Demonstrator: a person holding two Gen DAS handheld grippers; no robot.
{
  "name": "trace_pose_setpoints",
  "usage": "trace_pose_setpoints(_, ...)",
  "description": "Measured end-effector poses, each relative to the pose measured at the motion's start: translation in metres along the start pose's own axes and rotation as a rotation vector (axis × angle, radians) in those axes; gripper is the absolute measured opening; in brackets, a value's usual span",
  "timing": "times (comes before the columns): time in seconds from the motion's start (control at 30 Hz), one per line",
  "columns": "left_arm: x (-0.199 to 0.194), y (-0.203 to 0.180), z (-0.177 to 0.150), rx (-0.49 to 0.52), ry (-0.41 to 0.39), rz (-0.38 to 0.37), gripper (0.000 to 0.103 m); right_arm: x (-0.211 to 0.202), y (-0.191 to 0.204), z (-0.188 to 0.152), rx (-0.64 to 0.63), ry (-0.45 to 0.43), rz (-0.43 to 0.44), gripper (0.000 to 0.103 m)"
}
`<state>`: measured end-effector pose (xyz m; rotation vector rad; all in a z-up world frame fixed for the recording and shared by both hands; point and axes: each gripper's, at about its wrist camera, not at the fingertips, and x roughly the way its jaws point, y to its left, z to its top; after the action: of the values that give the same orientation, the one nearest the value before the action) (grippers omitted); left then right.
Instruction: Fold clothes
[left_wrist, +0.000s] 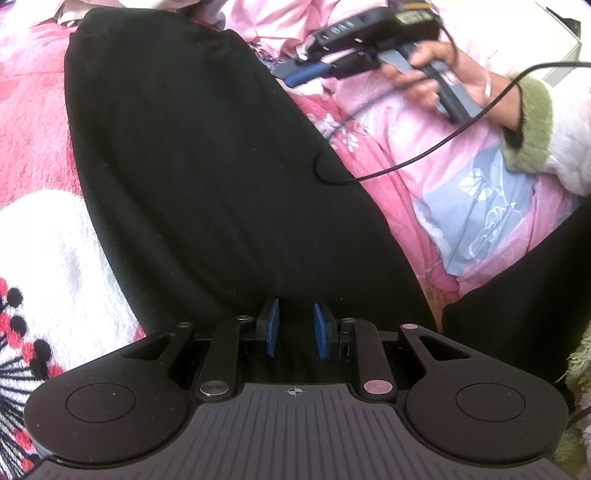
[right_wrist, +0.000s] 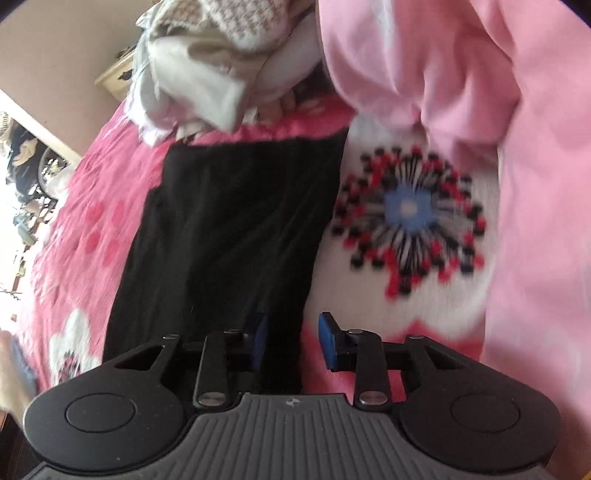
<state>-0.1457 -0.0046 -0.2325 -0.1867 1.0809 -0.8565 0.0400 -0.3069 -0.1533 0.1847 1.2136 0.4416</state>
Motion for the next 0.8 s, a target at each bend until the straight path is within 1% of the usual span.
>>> trace_pose_setpoints(0.03,0.000,0.000,0.000,-0.002,0.000,0.002,0.021,-0.001,0.002,-0.004,-0.016,0.000,0.009,0.028)
trace_pose_setpoints(0.13,0.001,-0.001,0.001,-0.001,0.004,0.006,0.021,0.001,0.011,-0.011,-0.078,-0.001,0.000,0.028)
trace_pose_setpoints(0.2,0.001,-0.001,0.002,-0.001,0.007,0.010,0.021,0.003,0.016,-0.013,-0.118,-0.003,-0.006,0.021)
trace_pose_setpoints(0.23,0.001,-0.001,0.002,-0.002,0.007,0.012,0.021,0.002,0.020,-0.013,-0.135,-0.006,-0.001,0.015)
trace_pose_setpoints(0.27,0.001,-0.002,0.002,-0.004,0.008,0.014,0.021,0.001,0.022,-0.014,-0.155,-0.014,0.001,0.012)
trace_pose_setpoints(0.37,0.000,-0.003,0.002,-0.007,0.009,0.022,0.021,0.004,0.036,-0.018,-0.239,-0.018,-0.004,0.011)
trace_pose_setpoints(0.47,-0.001,-0.003,0.002,-0.005,0.011,0.029,0.021,0.007,0.043,-0.023,-0.283,-0.016,0.022,0.011)
trace_pose_setpoints(0.53,0.000,-0.004,0.002,-0.004,0.011,0.030,0.021,0.006,0.043,-0.024,-0.285,-0.024,0.039,0.011)
trace_pose_setpoints(0.6,0.001,-0.003,0.002,-0.006,0.010,0.030,0.021,0.001,0.037,-0.024,-0.259,-0.045,0.039,0.013)
trace_pose_setpoints(0.73,0.002,-0.002,0.002,-0.005,0.009,0.030,0.021,-0.003,0.019,-0.020,-0.163,-0.065,0.003,0.014)
trace_pose_setpoints(0.8,0.002,-0.001,0.002,-0.007,0.009,0.028,0.021,0.001,0.013,-0.018,-0.142,-0.068,-0.013,0.014)
